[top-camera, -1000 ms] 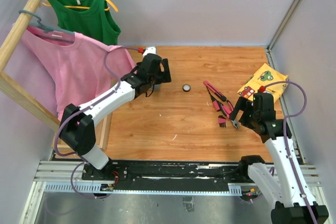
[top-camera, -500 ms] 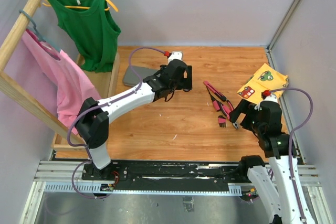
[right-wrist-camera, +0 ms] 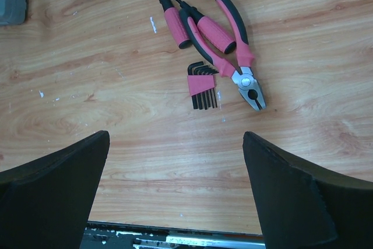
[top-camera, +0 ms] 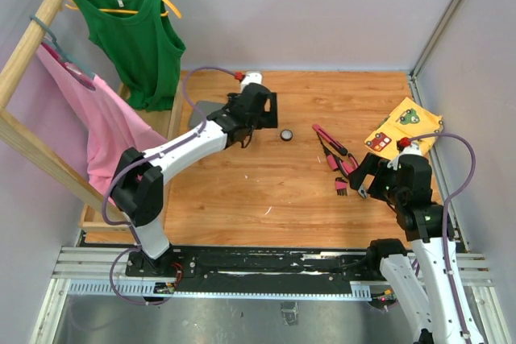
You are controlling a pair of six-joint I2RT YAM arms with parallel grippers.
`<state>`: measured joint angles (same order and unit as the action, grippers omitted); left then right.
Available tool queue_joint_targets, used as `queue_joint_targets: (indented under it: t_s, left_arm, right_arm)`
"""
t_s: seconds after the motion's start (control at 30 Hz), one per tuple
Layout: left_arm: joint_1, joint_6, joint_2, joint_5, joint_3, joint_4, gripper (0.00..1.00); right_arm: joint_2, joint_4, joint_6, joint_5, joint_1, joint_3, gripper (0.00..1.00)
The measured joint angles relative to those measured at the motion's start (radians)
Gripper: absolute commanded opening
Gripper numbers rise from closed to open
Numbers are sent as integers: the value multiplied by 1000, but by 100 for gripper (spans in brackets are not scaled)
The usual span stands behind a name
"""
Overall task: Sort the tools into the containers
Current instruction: Move the storage box to the center of the board.
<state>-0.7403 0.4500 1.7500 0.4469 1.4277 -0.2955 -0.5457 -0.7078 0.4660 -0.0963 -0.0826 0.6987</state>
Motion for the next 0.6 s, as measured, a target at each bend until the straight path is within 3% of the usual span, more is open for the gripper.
queue_joint_targets:
  t_s: [0.23, 0.6]
  left_arm:
    - [223, -2, -62, 0, -85, 16, 99]
    - [422, 34, -61, -4, -112, 45, 99]
  right_arm:
    - [30, 8, -17, -24, 0, -19, 99]
    - [36, 27, -25, -62, 0, -34, 99]
